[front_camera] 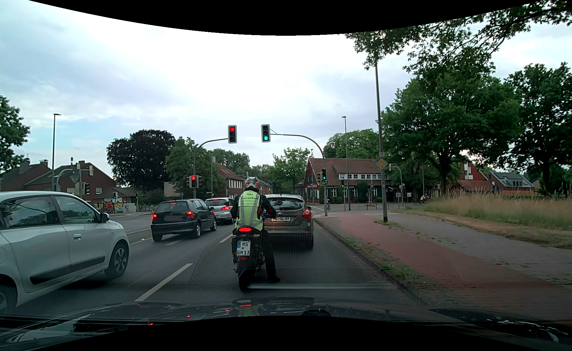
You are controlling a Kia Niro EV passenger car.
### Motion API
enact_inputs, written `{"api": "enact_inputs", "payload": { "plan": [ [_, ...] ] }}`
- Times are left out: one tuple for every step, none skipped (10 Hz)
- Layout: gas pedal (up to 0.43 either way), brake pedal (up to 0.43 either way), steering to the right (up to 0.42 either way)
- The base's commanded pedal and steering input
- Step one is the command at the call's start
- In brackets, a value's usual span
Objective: Follow the waypoints while adhering to traffic rules and regulations
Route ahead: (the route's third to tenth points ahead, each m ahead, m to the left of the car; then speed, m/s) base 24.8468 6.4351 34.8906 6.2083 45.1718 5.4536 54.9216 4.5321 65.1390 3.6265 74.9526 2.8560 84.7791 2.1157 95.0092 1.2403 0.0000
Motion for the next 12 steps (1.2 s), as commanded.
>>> {"api": "enact_inputs", "payload": {
  "plan": [
    [0.0, 0.0, 0.012],
    [0.0, 0.0, 0.012],
    [0.0, 0.0, 0.012],
    [0.0, 0.0, 0.012],
    [0.0, 0.0, 0.012],
    [0.0, 0.0, 0.012],
    [0.0, 0.0, 0.012],
    [0.0, 0.0, 0.012],
    [0.0, 0.0, 0.012],
    [0.0, 0.0, 0.012],
    [0.0, 0.0, 0.012],
    [0.0, 0.0, 0.012]
  ]
}}
